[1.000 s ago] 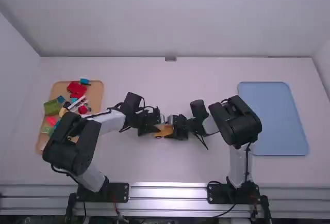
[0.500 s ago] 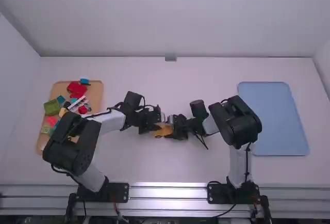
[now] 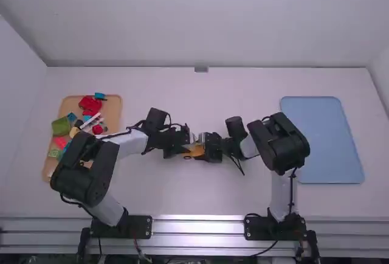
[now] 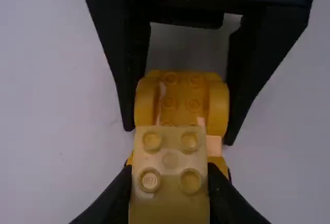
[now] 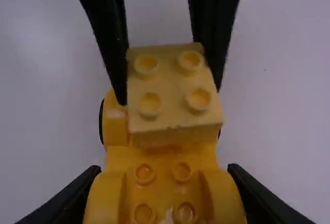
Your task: Assemble lego blocks to make yellow taxi
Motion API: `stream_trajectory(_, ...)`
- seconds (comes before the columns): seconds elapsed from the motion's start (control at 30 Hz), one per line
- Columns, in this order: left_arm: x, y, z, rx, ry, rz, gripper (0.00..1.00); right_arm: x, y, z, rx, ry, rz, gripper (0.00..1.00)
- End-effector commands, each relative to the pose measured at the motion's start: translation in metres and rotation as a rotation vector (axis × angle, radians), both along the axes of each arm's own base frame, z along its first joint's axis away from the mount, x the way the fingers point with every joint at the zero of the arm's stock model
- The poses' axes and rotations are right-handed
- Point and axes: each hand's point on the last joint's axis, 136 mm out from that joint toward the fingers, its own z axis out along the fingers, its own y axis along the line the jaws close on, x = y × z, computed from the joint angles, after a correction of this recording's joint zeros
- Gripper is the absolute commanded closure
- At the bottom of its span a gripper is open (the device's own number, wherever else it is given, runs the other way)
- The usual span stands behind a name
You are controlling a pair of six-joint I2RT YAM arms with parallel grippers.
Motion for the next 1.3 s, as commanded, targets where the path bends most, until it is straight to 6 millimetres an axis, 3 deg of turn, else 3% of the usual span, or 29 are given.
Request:
stream_trajectory(0.0,-0.0016,0.0012,-0.0019,0.003,0.004,0.002,0.98,-0.0015,-0.0074,-0.0154,-0.06,0.035,-0.041,0.46)
stream_trajectory(0.6,-0.0095,0.0042,-0.0084,0.027,0.025,-0.024,0.97,-0.0015,-0.0074,-0.0153,-0.059,0.034,-0.041,0.45)
stream_trajectory(0.7,-0.0096,0.0042,-0.0084,0.027,0.025,-0.024,0.91,-0.0014,-0.0073,-0.0151,-0.059,0.037,-0.043,0.45)
stream_trajectory(0.73,-0.0095,0.0042,-0.0084,0.027,0.025,-0.024,0.78,-0.0016,-0.0074,-0.0154,-0.059,0.037,-0.042,0.45)
stream_trajectory(0.87,-0.0087,0.0038,-0.0079,0.025,0.021,-0.024,0.56,-0.0016,-0.0074,-0.0153,-0.059,0.037,-0.042,0.45)
stream_trajectory(0.97,-0.0077,0.0029,-0.0068,0.019,0.015,-0.026,0.52,-0.0018,-0.0075,-0.0155,-0.059,0.038,-0.042,0.45)
stream_trajectory(1.17,-0.0046,0.0015,-0.0049,0.011,0.0,-0.024,0.54,-0.0017,-0.0074,-0.0154,-0.059,0.038,-0.043,0.45)
stream_trajectory(1.27,-0.0044,0.0015,-0.0048,0.011,-0.002,-0.025,0.64,-0.0017,-0.0074,-0.0154,-0.059,0.038,-0.043,0.45)
